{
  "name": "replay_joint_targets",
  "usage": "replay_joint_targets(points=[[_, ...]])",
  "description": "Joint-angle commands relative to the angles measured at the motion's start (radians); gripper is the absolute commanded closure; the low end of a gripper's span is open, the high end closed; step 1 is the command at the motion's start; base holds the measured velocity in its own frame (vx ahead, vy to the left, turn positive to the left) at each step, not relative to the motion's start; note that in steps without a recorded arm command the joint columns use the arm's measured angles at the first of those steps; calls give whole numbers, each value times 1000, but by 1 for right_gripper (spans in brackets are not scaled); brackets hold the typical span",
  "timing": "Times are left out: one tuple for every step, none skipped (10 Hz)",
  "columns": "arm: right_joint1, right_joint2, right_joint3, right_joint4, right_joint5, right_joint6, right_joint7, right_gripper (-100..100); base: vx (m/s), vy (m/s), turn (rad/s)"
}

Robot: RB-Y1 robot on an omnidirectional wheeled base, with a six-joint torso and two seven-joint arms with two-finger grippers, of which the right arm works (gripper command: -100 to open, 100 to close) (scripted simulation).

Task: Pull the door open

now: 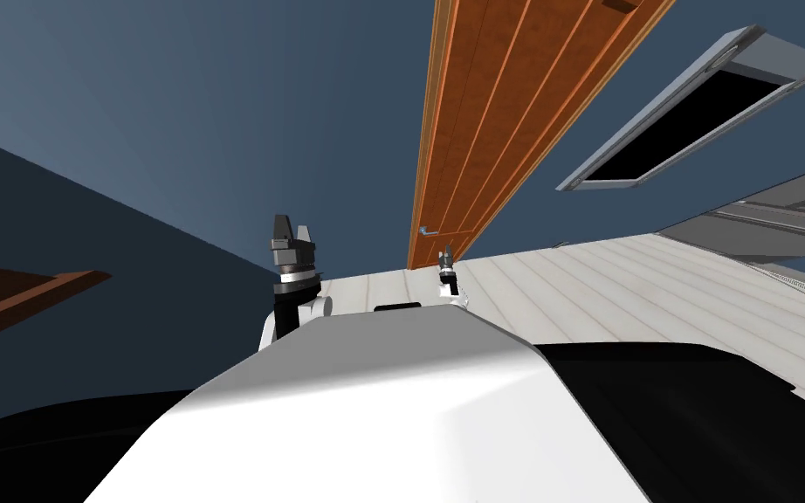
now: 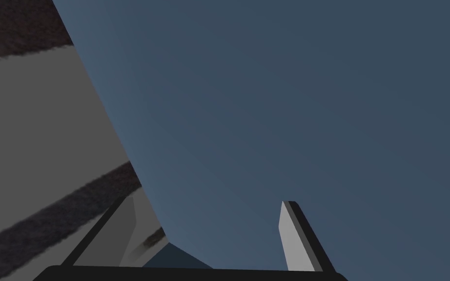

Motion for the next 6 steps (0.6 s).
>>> replay_joint_targets(points=[[-12, -3, -2, 30, -2, -10, 0, -100, 30, -43, 75], [-26, -7, -5, 70, -5, -20, 2, -100, 30, -43, 131], [-39, -11, -8, 110, -8, -31, 4, -100, 48, -64, 190], [-53, -15, -11, 140, -11, -41, 6, -100, 61, -78, 179], [-53, -15, -11, 149, -11, -41, 6, -100, 48, -56, 73], [-66, -18, -14, 187, -14, -50, 7, -100, 35, -52, 107]])
